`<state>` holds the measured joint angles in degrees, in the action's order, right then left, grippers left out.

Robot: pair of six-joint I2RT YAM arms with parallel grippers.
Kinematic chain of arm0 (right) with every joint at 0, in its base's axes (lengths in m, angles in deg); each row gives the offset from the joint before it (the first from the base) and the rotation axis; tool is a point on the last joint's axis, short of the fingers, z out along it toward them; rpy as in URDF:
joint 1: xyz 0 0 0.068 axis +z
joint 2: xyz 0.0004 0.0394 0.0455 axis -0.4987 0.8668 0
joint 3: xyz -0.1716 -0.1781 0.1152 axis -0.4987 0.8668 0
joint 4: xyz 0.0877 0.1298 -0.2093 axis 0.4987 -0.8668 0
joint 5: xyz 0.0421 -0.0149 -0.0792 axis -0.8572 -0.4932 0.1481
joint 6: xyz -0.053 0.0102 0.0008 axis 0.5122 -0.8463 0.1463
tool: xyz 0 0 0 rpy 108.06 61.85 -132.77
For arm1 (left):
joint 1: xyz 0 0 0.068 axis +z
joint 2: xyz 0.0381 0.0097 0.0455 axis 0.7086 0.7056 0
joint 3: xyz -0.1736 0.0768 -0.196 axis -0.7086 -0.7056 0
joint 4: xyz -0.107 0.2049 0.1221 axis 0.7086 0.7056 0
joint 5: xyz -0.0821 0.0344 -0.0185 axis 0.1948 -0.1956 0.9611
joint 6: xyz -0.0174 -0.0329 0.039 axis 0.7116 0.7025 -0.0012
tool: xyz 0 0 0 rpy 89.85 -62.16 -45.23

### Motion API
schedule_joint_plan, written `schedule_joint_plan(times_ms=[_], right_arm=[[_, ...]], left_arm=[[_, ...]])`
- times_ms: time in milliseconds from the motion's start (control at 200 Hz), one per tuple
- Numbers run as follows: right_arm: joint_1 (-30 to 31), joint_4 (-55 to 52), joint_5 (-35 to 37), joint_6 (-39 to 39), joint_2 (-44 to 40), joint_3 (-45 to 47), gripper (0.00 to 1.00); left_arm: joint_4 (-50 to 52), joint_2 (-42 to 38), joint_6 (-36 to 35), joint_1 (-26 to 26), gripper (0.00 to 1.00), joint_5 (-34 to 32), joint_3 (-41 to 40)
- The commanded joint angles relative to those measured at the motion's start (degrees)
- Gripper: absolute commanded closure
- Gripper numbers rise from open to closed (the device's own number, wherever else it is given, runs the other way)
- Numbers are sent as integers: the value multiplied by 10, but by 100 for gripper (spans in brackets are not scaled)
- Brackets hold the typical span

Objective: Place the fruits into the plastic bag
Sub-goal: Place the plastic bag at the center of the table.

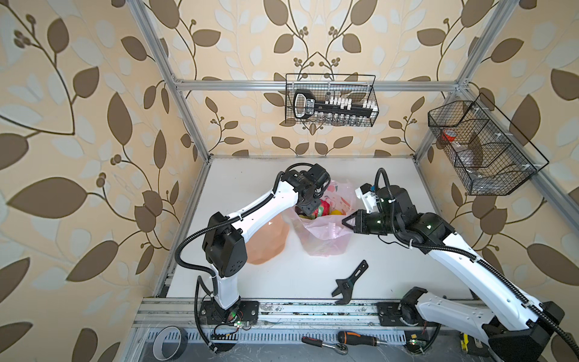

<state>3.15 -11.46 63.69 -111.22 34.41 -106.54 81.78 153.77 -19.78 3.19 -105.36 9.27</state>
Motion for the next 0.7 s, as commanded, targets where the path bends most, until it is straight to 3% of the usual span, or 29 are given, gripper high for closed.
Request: schedule_joint_plan(times_ms=[0,130,250,335,490,695], right_arm=[[-4,-5,-10,4,-12,6,100],[-5,-4,-9,1,-16,8,100],[-6,-3,-8,-1,-16,8,100],[-6,-1,-8,-6,-19,9,100],[0,20,-10,-23,-26,25,100],[22,47,-8,-41,-15,33,100]], left_arm=[[-46,1,-2,1,31,-47,-23],[-98,2,-10,1,43,-76,-53],[-132,-4,-29,1,79,-104,-65],[-133,-22,-45,2,95,-122,-50],[-70,-51,-39,14,100,-97,46],[57,-55,-1,34,100,41,178]])
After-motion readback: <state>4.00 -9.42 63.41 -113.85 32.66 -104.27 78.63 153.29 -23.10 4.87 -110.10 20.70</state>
